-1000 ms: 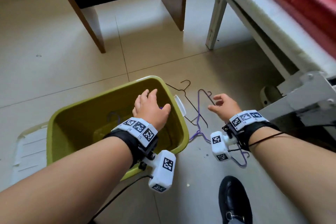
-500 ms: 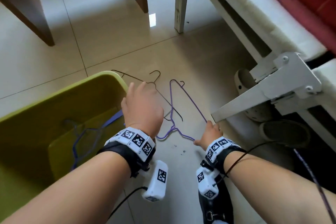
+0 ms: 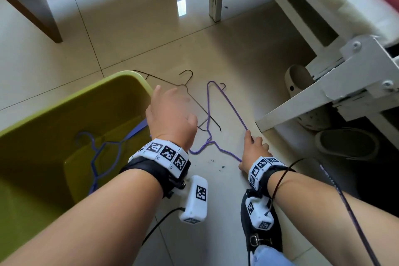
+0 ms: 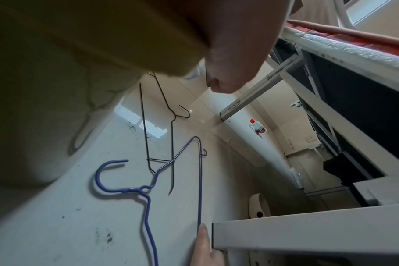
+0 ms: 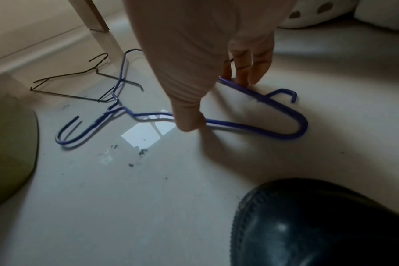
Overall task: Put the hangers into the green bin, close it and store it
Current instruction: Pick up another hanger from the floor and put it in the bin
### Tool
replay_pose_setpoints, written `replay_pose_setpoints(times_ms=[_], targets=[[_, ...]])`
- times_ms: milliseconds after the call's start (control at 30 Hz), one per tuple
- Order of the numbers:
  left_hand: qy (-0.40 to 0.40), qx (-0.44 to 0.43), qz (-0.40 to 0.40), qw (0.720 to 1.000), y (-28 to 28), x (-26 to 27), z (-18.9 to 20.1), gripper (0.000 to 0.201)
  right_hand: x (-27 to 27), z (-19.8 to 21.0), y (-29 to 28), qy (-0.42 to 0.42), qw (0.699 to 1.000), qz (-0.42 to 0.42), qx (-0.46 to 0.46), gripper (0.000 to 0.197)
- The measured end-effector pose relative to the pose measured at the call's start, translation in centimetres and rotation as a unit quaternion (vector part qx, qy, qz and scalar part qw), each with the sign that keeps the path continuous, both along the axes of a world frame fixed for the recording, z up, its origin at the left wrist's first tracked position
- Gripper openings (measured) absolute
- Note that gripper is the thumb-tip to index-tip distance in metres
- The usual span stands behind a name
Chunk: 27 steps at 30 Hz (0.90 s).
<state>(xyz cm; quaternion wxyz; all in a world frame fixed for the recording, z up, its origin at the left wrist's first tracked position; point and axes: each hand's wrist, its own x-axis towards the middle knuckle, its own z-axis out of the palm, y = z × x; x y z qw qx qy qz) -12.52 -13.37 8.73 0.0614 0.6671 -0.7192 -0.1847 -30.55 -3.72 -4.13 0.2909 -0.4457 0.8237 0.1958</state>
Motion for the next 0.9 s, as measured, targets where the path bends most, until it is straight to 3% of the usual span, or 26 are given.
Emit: replay_pose_setpoints(times_ms=[133,233,500,600,666,766,900], targets=[[-0.001,0.000,-0.002,1.000,-0.1,-0.1,-0.1,0.036,0.0,0.4,0.4,-0.017,1.000,0.002,-0.020,0.112],[-0.003,-0.003,-0.003,1.000,-0.1,-0.1,-0.1,0.036,0.1,1.2,0.4,-0.107,0.990,-0.074,-0.062,0.105],[0.010,-0.001,-0.023,1.000,0.0,0.2,0.4,0.043,1.8,4.0,-1.3,-0.272,0.903,-0.237,-0.235,0.081],[0.044,0.011,-0.046,0.998,-0.1,1.0,1.0,0.057,3.1,7.0,-3.5,-0.369,0.836,-0.261,-0.311,0.051],[0.102,0.018,-0.063,0.993,-0.3,2.0,1.7,0.072,3.8,9.5,-4.9,-0.452,0.794,-0.248,-0.323,0.042],[0.158,0.012,-0.072,0.985,-1.3,3.7,3.6,0.101,4.3,13.4,-6.6,-0.624,0.667,-0.304,-0.269,0.051],[0.067,-0.098,-0.107,0.987,-3.8,5.8,7.0,0.123,4.2,17.2,-7.7,-0.762,0.555,-0.299,-0.150,0.061]])
